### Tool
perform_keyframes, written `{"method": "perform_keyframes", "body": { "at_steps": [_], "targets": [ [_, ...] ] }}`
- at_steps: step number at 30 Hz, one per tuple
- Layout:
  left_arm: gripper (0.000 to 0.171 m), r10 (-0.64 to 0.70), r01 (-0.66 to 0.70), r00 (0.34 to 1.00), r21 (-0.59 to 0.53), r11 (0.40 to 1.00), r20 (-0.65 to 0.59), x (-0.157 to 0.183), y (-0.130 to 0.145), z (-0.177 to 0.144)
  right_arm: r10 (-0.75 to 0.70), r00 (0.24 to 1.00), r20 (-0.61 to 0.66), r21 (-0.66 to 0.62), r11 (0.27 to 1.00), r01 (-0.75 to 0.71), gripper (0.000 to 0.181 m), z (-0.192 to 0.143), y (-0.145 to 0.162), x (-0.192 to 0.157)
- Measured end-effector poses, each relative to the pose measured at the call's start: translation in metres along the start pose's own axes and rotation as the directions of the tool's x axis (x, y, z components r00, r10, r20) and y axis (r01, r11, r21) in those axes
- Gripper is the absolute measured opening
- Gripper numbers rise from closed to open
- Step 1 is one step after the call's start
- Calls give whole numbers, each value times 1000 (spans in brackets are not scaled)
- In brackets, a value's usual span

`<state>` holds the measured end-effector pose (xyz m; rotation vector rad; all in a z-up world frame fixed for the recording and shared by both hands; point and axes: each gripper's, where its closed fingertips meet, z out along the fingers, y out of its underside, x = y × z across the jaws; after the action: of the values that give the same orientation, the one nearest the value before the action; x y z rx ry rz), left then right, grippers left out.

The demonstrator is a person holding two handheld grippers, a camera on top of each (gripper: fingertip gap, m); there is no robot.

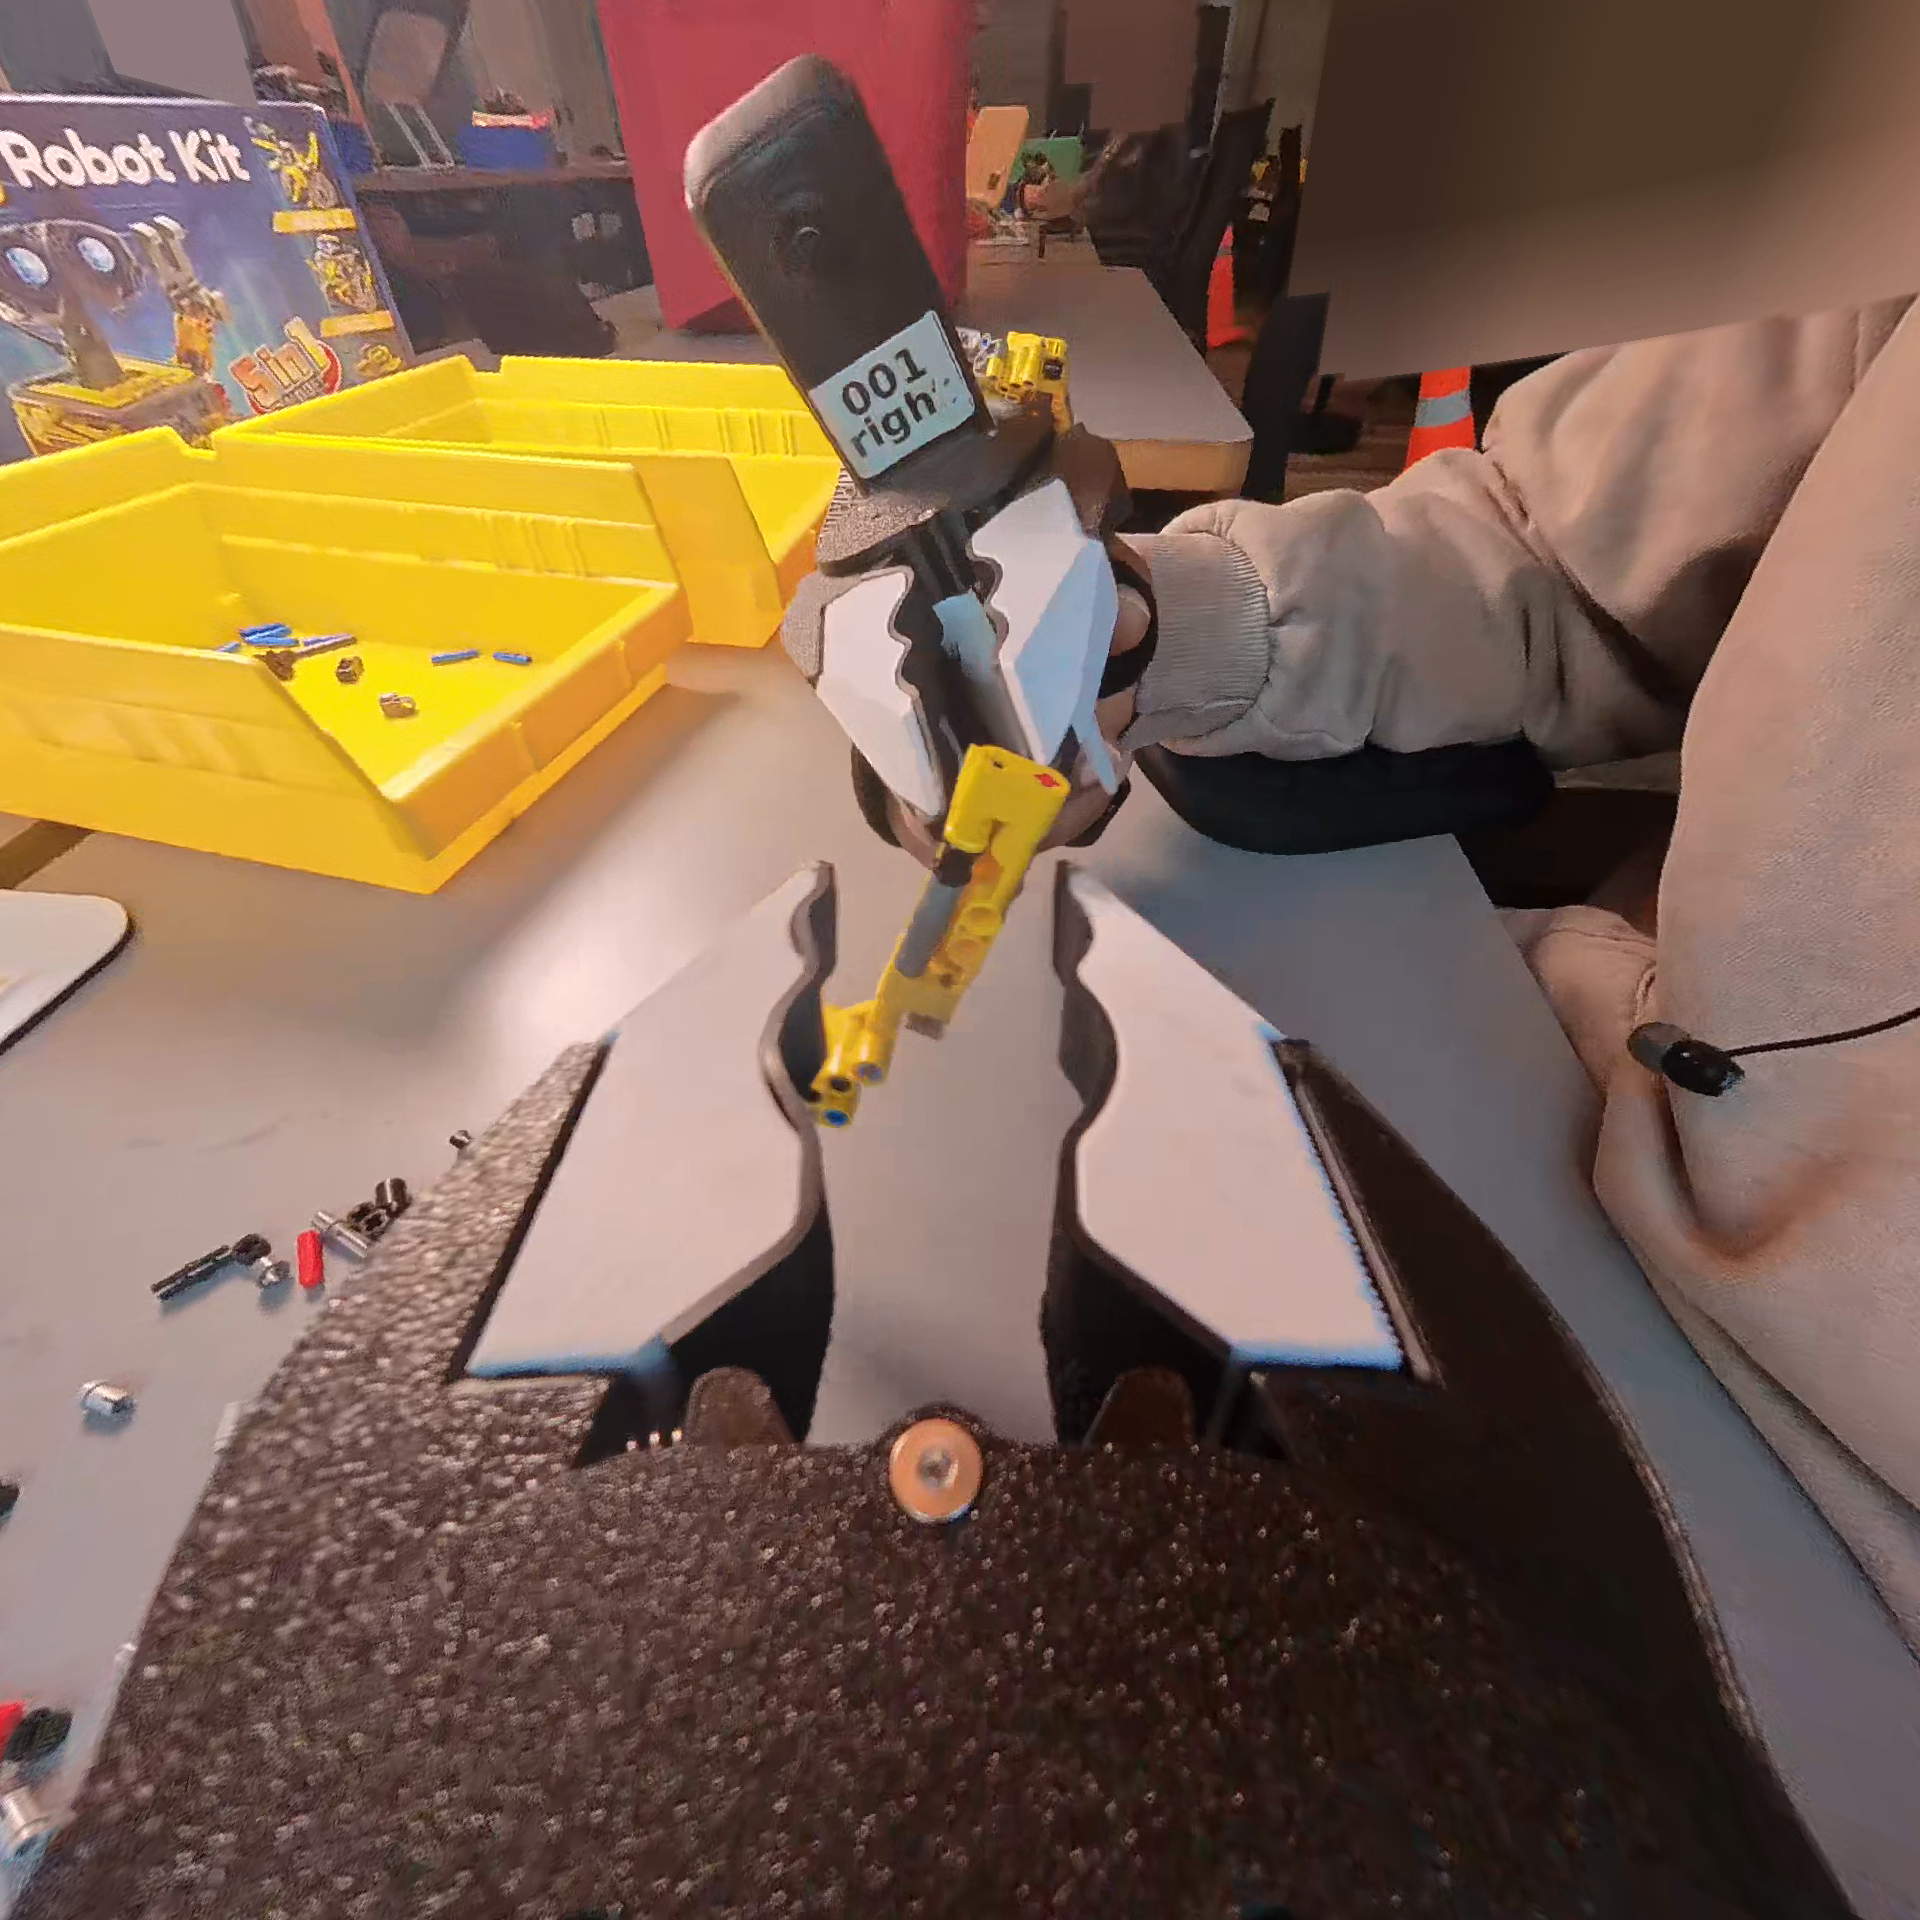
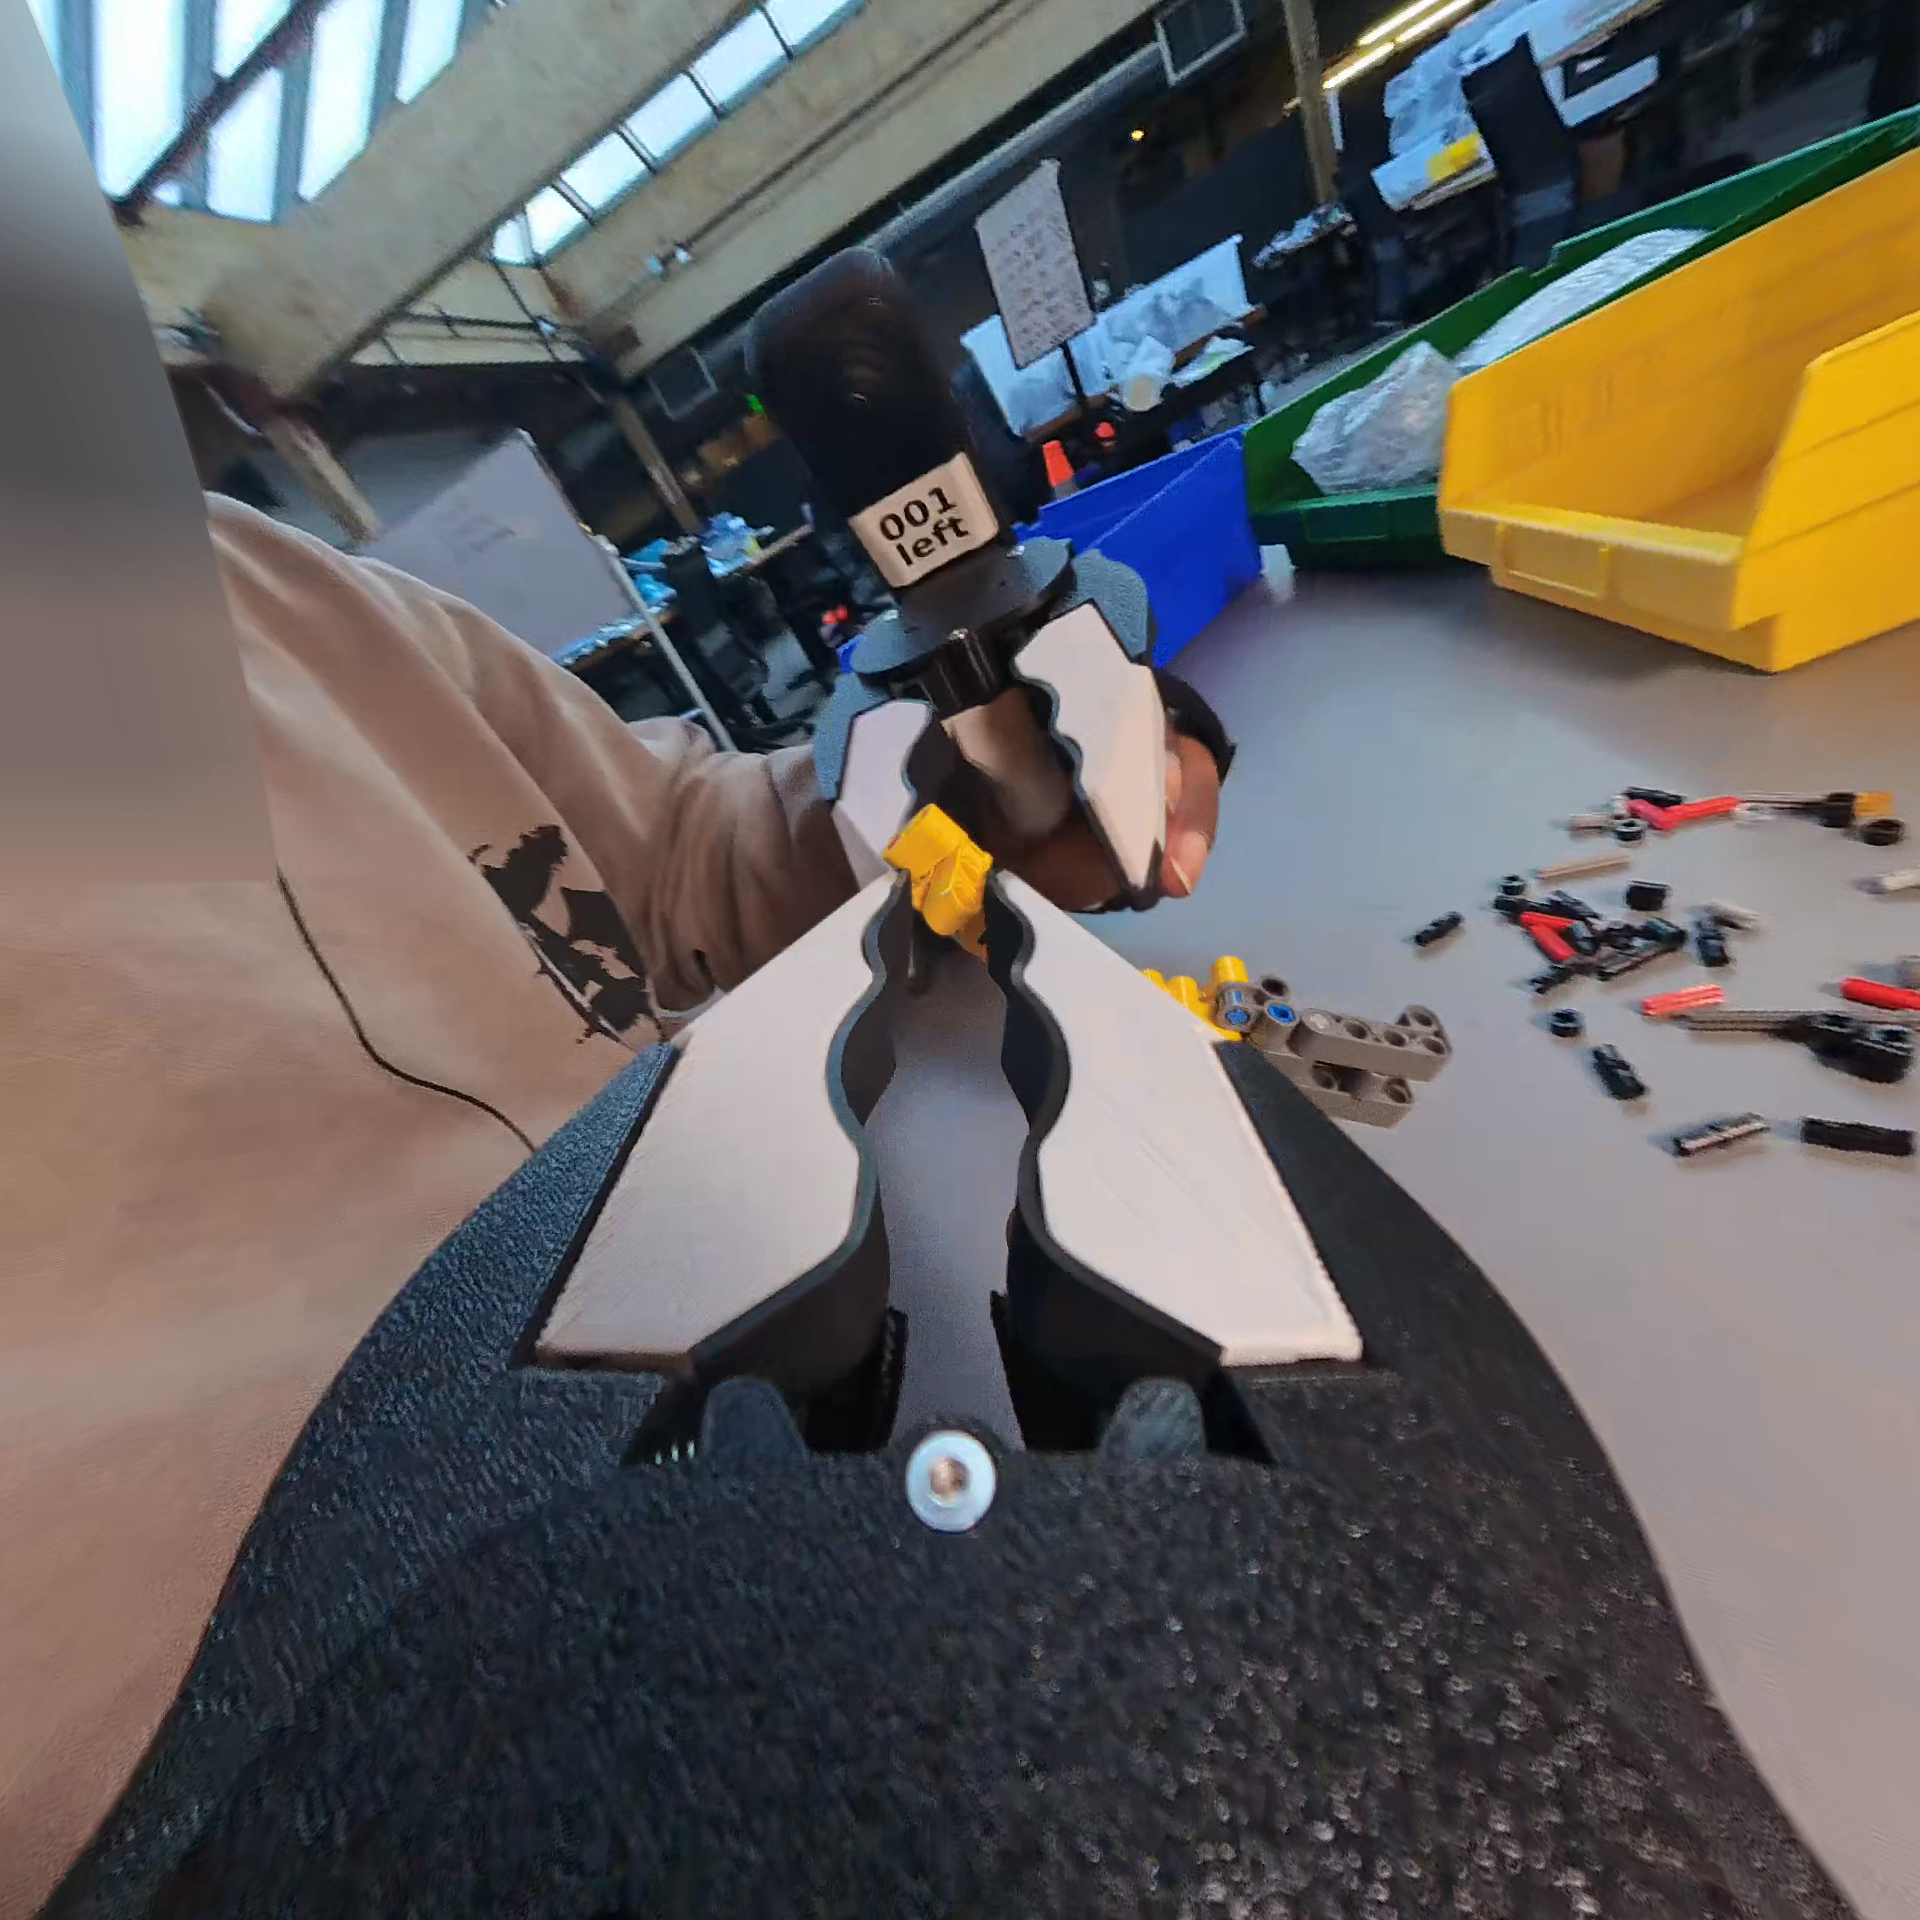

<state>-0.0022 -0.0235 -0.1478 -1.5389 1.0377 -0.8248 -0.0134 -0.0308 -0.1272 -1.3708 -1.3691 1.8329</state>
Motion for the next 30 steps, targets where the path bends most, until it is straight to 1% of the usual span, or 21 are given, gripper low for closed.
{"method": "perform_keyframes", "body": {
  "at_steps": [1, 2, 4, 5, 6, 7, 8, 9, 10, 12, 13, 15, 16, 18, 20, 21, 23, 25, 28, 30],
  "targets": [
    [27, 27, -27, 1000, -17, 999, -2, 2, 2, 1, 18, 1000, 24, 1, 1000, -18, 12, 3, 1, -3],
    [19, 43, -43, 999, -32, 999, 2, 3, 4, 2, 20, 1000, 14, -2, 1000, -20, 12, 3, 2, 0],
    [17, 36, -32, 998, -70, 997, 46, -6, 7, 0, 8, 1000, -18, -17, 1000, -8, 12, -1, 3, 7],
    [15, 39, -31, 996, -99, 995, 79, -12, 11, -1, 3, 998, -67, -16, 1000, -4, 12, -4, 2, 16],
    [15, 56, -40, 991, -134, 990, 120, -20, 16, -2, -8, 989, -147, -19, 1000, 5, 4, -9, 2, 29],
    [15, 76, -48, 983, -164, 985, 168, -28, 20, -4, -40, 969, -243, -39, 999, 32, 0, -15, 3, 44],
    [15, 86, -47, 976, -193, 980, 202, -34, 24, -5, -96, 944, -315, -69, 995, 78, 0, -21, 4, 54],
    [15, 92, -44, 973, -220, 975, 213, -36, 28, -5, -152, 928, -341, -93, 987, 128, 11, -24, 3, 57],
    [15, 103, -48, 970, -242, 969, 220, -37, 32, -4, -184, 921, -344, -109, 982, 156, 19, -24, 2, 55],
    [15, 124, -56, 965, -279, 959, 232, -38, 38, -2, -225, 928, -298, -116, 973, 199, 23, -16, 2, 43],
    [15, 130, -56, 963, -295, 954, 237, -39, 40, 0, -247, 925, -288, -131, 967, 217, 23, -11, 4, 39],
    [15, 158, -74, 958, -324, 943, 239, -39, 45, 1, -302, 903, -307, -191, 949, 252, 22, -6, 13, 43],
    [15, 166, -81, 958, -333, 939, 233, -38, 47, 2, -322, 891, -321, -199, 942, 269, 17, -6, 14, 45],
    [15, 164, -80, 959, -333, 940, 233, -38, 47, 2, -314, 889, -332, -193, 946, 262, 12, -7, 13, 47],
    [15, 169, -84, 958, -333, 939, 234, -38, 47, 2, -310, 894, -323, -195, 946, 258, 16, -7, 14, 47],
    [15, 167, -85, 959, -329, 941, 228, -37, 46, 2, -324, 882, -343, -203, 942, 268, 21, -9, 13, 49],
    [15, 170, -90, 959, -323, 942, 228, -36, 45, 3, -362, 863, -353, -231, 927, 294, 23, -11, 14, 51],
    [15, 183, -104, 958, -324, 940, 222, -34, 44, 4, -355, 871, -341, -240, 928, 284, 23, -9, 17, 50],
    [15, 178, -101, 960, -325, 940, 215, -32, 45, 5, -367, 869, -333, -242, 924, 297, 14, -5, 20, 48],
    [16, 146, -79, 969, -307, 948, 199, -28, 44, 6, -366, 876, -313, -242, 923, 299, 14, -5, 20, 46]
  ]
}}
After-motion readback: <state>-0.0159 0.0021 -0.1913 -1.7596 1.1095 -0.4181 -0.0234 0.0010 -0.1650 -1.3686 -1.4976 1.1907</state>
